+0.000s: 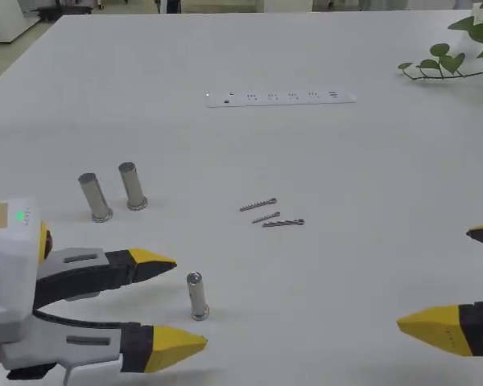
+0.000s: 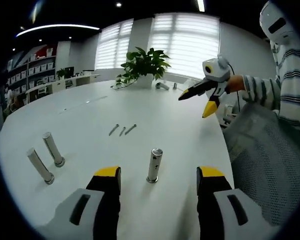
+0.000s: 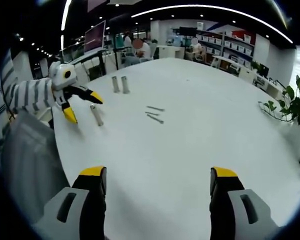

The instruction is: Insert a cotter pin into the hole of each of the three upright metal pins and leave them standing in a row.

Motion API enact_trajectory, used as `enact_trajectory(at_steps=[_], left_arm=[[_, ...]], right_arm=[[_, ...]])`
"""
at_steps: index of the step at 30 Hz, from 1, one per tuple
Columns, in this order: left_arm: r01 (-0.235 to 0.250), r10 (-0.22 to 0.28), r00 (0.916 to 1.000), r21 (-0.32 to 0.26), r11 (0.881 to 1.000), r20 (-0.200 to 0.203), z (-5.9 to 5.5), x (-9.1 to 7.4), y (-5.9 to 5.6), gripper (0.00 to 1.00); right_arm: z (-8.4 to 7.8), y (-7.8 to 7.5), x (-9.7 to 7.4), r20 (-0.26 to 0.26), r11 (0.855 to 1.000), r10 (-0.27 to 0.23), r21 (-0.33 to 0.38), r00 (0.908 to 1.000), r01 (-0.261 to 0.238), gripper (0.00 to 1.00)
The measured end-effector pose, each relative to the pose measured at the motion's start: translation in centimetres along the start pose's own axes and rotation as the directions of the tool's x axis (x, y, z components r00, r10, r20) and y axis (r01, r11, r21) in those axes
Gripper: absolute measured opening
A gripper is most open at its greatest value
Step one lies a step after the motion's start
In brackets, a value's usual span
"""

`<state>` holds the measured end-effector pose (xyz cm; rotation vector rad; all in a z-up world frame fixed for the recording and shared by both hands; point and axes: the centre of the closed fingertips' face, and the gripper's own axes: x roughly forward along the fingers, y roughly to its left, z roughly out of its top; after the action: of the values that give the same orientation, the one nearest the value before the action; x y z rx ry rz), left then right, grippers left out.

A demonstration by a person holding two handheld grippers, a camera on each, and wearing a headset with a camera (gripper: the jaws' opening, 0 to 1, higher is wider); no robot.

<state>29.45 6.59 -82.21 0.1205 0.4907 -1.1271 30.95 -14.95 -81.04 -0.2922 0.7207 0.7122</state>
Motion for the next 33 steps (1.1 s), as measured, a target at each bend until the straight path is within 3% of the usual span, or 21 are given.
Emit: enact_trajectory(at_steps=[3, 5, 7, 9, 12, 14, 17, 21, 23, 24, 25, 29, 33], left_arm=[[-0.043, 0.044, 0.9987, -0.030, 0.999, 0.025, 0.4, -0.8, 0.0, 0.70], [-0.068, 0.074, 0.9964, -0.135, 0.989, 0.042, 0.4, -1.4, 0.0, 0.74], [-0.054, 0.073, 0.9918, -0.176, 0.983, 0.104, 1.1, -1.8, -0.2, 0.74], [-0.077, 0.096, 0.9902, -0.180, 0.981, 0.101, 0.9, -2.3, -0.1, 0.73], [-0.108, 0.128, 0.9873, -0.187, 0.976, 0.095, 0.8, -2.8, -0.2, 0.74], [-0.109, 0.132, 0.9867, -0.214, 0.971, 0.095, 0.7, -3.0, -0.4, 0.77], [-0.122, 0.151, 0.9829, -0.240, 0.963, 0.105, 0.8, -3.5, -0.7, 0.80], [-0.136, 0.172, 0.9784, -0.269, 0.953, 0.115, 0.8, -3.9, -1.2, 0.87], [-0.151, 0.192, 0.9751, -0.303, 0.941, 0.110, 0.6, -4.1, -1.3, 0.92], [-0.163, 0.206, 0.9734, -0.323, 0.932, 0.101, 0.4, -4.2, -1.3, 0.96], [-0.164, 0.206, 0.9734, -0.319, 0.933, 0.101, 0.3, -4.3, -1.5, 0.97], [-0.191, 0.238, 0.9663, -0.349, 0.917, 0.098, 0.0, -4.9, -2.0, 0.98], [-0.206, 0.256, 0.9624, -0.368, 0.907, 0.091, -0.3, -5.4, -2.5, 0.99]], right_arm=[[0.1, -0.1, 0.3, -0.004, 1.000, 0.018, -0.017, 0.9998, -0.018, 0.86], [0.2, 0.0, 0.5, -0.014, 0.999, 0.045, -0.022, 0.9989, -0.045, 0.86], [1.0, 0.7, 0.9, 0.030, 0.993, 0.110, 0.026, 0.9935, -0.111, 0.86], [2.0, 1.1, 1.1, 0.072, 0.984, 0.164, 0.053, 0.9838, -0.168, 0.85], [3.0, 0.8, 1.3, 0.095, 0.977, 0.199, 0.061, 0.9755, -0.205, 0.82], [4.1, 1.0, 1.5, 0.125, 0.965, 0.237, 0.085, 0.9633, -0.249, 0.81], [5.2, 1.0, 1.7, 0.143, 0.960, 0.259, 0.072, 0.9552, -0.271, 0.79], [6.1, 1.0, 2.7, 0.104, 0.957, 0.288, -0.003, 0.9518, -0.290, 0.79], [6.2, 1.0, 3.3, 0.072, 0.952, 0.303, -0.062, 0.9504, -0.299, 0.78], [6.1, 1.1, 3.8, 0.049, 0.945, 0.320, -0.089, 0.9461, -0.315, 0.78], [6.1, 1.3, 4.1, 0.035, 0.940, 0.333, -0.094, 0.9423, -0.328, 0.78], [6.4, 1.9, 5.3, 0.003, 0.916, 0.379, -0.143, 0.9255, -0.374, 0.75], [6.7, 1.7, 6.4, -0.040, 0.903, 0.388, -0.184, 0.9206, -0.389, 0.72]])
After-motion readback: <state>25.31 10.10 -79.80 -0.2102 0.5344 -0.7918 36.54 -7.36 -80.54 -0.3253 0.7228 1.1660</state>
